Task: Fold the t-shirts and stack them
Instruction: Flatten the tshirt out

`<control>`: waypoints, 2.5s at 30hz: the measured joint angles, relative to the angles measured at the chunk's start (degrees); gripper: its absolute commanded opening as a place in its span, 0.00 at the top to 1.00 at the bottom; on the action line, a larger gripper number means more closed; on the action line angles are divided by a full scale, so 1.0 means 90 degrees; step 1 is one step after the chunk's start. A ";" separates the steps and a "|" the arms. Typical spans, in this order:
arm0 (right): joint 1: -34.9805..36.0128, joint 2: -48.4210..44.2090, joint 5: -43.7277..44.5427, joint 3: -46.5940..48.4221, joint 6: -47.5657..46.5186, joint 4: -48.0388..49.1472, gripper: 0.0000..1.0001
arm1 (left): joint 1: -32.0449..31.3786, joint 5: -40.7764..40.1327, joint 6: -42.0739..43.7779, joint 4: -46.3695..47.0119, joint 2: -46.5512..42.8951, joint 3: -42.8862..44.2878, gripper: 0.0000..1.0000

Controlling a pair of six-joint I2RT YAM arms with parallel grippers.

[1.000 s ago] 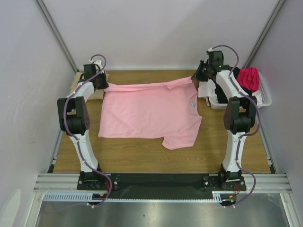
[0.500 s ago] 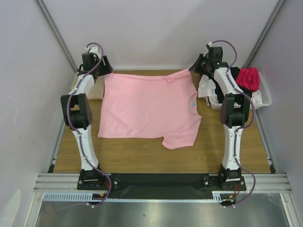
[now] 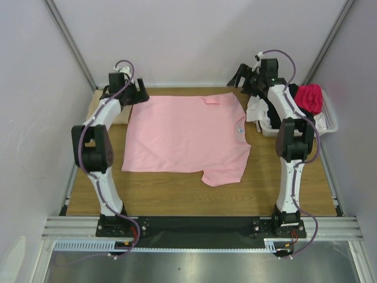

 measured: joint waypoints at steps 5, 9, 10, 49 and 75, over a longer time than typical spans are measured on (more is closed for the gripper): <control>0.0408 -0.1557 0.0335 -0.2013 -0.0415 -0.0095 0.00 | -0.0814 -0.0090 -0.0194 0.0100 -0.1829 -0.1829 0.16; 0.0789 -0.2640 0.0512 -0.3628 -0.0639 0.0007 0.01 | -0.1489 -0.0097 -0.0457 0.0340 -0.2560 -0.2875 0.16; 0.0855 -0.2851 0.0525 -0.4048 -0.0680 0.0114 0.01 | -0.1542 -0.0143 -0.0510 0.0376 -0.2606 -0.3082 0.16; 0.1554 -0.6521 0.1919 -0.9666 0.0372 -0.0444 0.09 | -0.2681 -0.1552 -0.2555 -0.2244 -0.4855 -0.6606 0.20; 0.0886 -0.4116 0.1404 -0.5872 0.0078 -0.0624 0.07 | -0.2497 -0.2118 -0.1860 -0.2132 -0.2212 -0.3677 0.23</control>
